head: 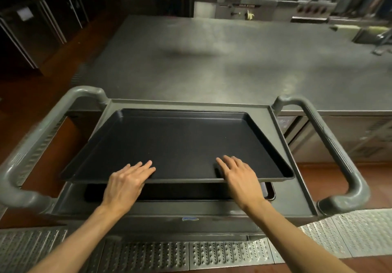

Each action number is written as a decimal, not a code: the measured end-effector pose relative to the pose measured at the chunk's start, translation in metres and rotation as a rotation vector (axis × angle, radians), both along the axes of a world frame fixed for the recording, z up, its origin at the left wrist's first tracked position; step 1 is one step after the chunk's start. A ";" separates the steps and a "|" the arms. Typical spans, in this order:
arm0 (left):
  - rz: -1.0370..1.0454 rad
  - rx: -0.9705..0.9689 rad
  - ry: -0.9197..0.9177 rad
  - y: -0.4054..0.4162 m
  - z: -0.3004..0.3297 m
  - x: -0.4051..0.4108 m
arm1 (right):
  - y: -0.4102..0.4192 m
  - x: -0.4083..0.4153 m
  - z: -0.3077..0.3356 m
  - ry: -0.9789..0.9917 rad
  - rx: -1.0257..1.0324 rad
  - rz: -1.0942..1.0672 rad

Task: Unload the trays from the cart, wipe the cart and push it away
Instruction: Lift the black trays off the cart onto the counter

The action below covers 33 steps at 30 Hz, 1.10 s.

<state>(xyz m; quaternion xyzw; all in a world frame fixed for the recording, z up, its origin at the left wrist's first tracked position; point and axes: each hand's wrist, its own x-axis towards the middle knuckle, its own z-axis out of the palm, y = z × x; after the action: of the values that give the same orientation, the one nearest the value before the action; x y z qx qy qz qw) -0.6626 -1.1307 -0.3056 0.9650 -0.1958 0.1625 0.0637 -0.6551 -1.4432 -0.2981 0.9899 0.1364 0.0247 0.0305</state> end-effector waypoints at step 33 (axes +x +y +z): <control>-0.365 -0.086 -0.521 -0.501 0.196 0.081 | -0.504 -0.025 0.181 -0.542 -0.034 -0.235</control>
<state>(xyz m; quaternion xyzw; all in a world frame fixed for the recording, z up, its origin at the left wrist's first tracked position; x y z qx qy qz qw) -0.5815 -1.6319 -0.1092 0.8363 -0.3683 0.3981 0.0801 -0.6797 -1.9471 -0.1171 0.9555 0.0082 0.2823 0.0849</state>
